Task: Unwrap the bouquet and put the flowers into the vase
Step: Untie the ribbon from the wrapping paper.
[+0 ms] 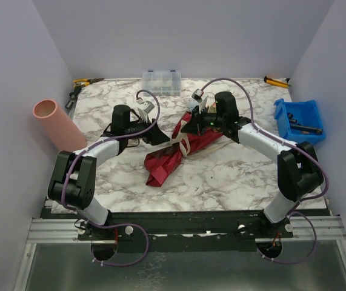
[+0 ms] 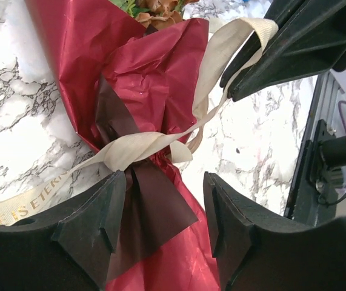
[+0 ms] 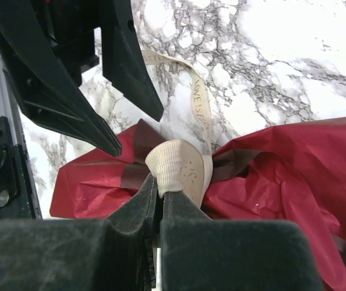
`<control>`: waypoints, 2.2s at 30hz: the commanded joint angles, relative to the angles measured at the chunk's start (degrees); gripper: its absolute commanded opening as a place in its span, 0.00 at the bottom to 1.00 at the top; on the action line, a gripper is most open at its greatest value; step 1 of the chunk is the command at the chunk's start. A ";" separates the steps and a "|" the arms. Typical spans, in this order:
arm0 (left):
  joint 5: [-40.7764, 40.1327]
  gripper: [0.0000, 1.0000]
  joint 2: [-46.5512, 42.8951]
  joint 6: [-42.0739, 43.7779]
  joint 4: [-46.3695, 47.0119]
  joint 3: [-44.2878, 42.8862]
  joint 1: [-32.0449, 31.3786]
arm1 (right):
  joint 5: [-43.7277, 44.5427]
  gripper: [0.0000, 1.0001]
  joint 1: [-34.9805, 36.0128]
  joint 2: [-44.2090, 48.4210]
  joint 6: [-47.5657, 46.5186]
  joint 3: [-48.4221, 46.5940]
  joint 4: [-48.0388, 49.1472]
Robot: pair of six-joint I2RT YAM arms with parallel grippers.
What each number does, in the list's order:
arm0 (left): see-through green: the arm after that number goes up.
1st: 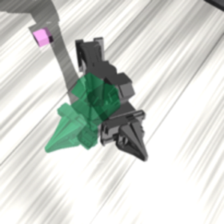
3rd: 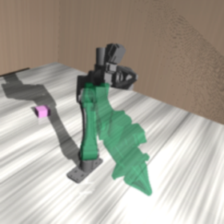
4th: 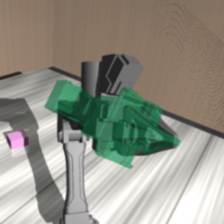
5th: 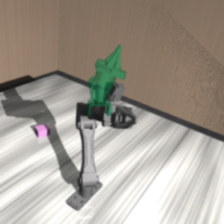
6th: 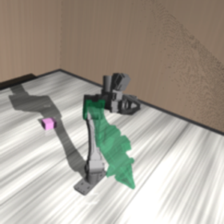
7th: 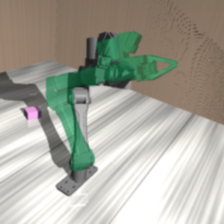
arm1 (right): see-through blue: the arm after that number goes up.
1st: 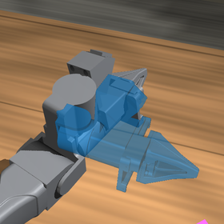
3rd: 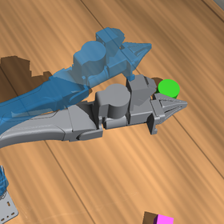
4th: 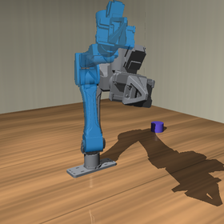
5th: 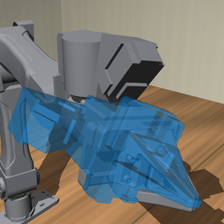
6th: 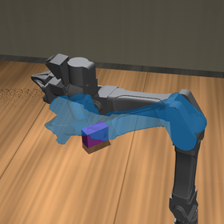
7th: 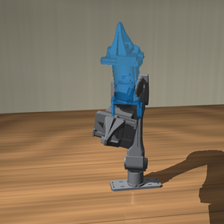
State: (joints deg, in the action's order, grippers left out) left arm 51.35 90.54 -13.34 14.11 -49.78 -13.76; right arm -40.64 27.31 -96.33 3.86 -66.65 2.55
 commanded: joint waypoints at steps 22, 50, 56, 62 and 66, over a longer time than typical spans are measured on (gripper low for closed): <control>2.02 0.12 4.78 5.40 7.96 -2.42 -7.07 | -7.50 0.01 -1.91 3.27 3.30 1.12 2.82; 2.96 0.55 6.84 20.06 4.64 -2.90 -7.50 | -7.71 0.01 -3.41 3.22 3.17 0.65 2.11; -0.60 0.41 7.92 20.39 3.60 -3.20 -8.56 | -7.61 0.01 -3.53 3.17 3.07 0.53 1.94; 1.45 0.00 6.06 11.87 3.17 -6.40 -8.57 | -6.85 0.07 -3.96 2.83 2.98 0.56 1.88; 5.22 0.00 3.48 2.82 3.00 -10.42 -8.83 | -7.52 0.20 -3.95 1.58 2.56 0.00 0.88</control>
State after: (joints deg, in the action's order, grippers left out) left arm 51.92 97.71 -0.49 16.60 -55.05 -22.26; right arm -46.87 23.75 -94.19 6.96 -65.91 4.16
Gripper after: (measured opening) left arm 0.019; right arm 0.145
